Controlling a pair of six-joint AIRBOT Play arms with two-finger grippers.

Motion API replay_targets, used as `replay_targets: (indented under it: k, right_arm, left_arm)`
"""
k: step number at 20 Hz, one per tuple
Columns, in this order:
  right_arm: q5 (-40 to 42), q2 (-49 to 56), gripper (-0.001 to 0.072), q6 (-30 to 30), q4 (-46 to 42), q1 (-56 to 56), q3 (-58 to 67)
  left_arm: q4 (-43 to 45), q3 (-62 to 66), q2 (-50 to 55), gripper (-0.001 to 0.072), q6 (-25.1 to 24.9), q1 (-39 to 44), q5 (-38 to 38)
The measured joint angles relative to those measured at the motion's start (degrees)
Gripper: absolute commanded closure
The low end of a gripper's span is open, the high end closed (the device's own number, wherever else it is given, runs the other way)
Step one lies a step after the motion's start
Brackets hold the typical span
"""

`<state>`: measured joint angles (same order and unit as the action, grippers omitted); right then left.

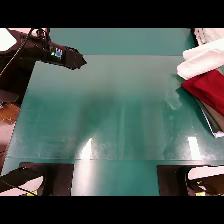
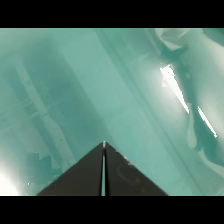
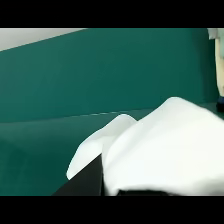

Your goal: Fold the shirts.

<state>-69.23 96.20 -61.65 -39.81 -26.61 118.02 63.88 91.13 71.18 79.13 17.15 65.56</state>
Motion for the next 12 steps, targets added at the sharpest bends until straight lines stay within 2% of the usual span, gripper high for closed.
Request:
replay_targets:
  k: [6,12]
  right_arm:
    - [2.6,-6.5,0.0700,9.4,0.7,-3.2,-3.7]
    - [-3.9,-14.6,0.0697,9.5,-13.9,-7.2,-13.5]
  left_arm:
    - [0.0,0.0,0.0,0.0680,0.0,0.0,0.0]
    - [0.0,0.0,0.0,0.0679,0.0,0.0,0.0]
